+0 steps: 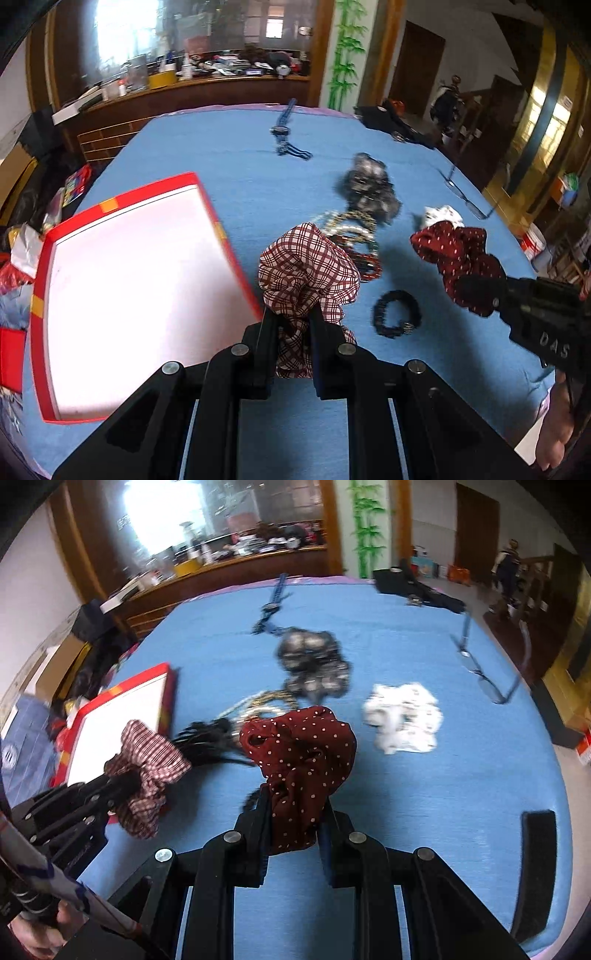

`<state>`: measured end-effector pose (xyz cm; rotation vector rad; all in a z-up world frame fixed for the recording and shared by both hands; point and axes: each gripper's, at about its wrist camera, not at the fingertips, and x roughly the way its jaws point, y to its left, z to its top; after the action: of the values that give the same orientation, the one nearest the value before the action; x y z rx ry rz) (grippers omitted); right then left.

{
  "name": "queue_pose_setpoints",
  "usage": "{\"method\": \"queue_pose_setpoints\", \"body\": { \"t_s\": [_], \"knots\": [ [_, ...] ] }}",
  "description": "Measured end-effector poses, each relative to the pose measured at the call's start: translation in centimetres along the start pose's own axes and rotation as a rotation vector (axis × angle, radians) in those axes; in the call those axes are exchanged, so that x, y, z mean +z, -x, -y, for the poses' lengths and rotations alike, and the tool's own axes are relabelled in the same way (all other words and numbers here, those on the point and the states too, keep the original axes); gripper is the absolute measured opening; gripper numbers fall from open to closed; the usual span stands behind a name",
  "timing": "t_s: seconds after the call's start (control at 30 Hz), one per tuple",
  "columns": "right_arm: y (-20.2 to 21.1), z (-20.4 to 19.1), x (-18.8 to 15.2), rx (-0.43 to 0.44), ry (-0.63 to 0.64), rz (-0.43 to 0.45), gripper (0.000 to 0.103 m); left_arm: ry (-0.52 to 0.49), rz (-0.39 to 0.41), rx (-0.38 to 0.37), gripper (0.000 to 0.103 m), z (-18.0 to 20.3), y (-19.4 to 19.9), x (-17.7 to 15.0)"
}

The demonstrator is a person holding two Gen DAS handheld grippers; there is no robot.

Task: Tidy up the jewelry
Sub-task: 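Carry both scrunchies over the red-rimmed tray and lower them inside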

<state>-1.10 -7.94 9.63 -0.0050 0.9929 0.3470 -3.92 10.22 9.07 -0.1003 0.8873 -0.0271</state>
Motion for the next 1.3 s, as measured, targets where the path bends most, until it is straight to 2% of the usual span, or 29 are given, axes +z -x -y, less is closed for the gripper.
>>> {"method": "queue_pose_setpoints", "body": {
  "t_s": [0.33, 0.7, 0.97, 1.3],
  "knots": [
    [-1.0, -7.3, 1.7, 0.022, 0.127, -0.010, 0.025, 0.102, 0.037, 0.046, 0.014, -7.2, 1.8, -0.2],
    [-3.8, -14.1, 4.4, 0.100, 0.198, -0.063, 0.026, 0.183, 0.055, 0.127, 0.014, -15.2, 3.3, 0.1],
    [-7.5, -18.1, 7.1, 0.121, 0.214, -0.105, 0.026, 0.230, 0.029, 0.172, 0.014, -20.8, 1.9, 1.6],
    [-13.1, -21.9, 10.3, 0.173, 0.211, -0.157, 0.027, 0.316, -0.034, 0.177, 0.014, -26.1, -2.4, 3.9]
  ]
}}
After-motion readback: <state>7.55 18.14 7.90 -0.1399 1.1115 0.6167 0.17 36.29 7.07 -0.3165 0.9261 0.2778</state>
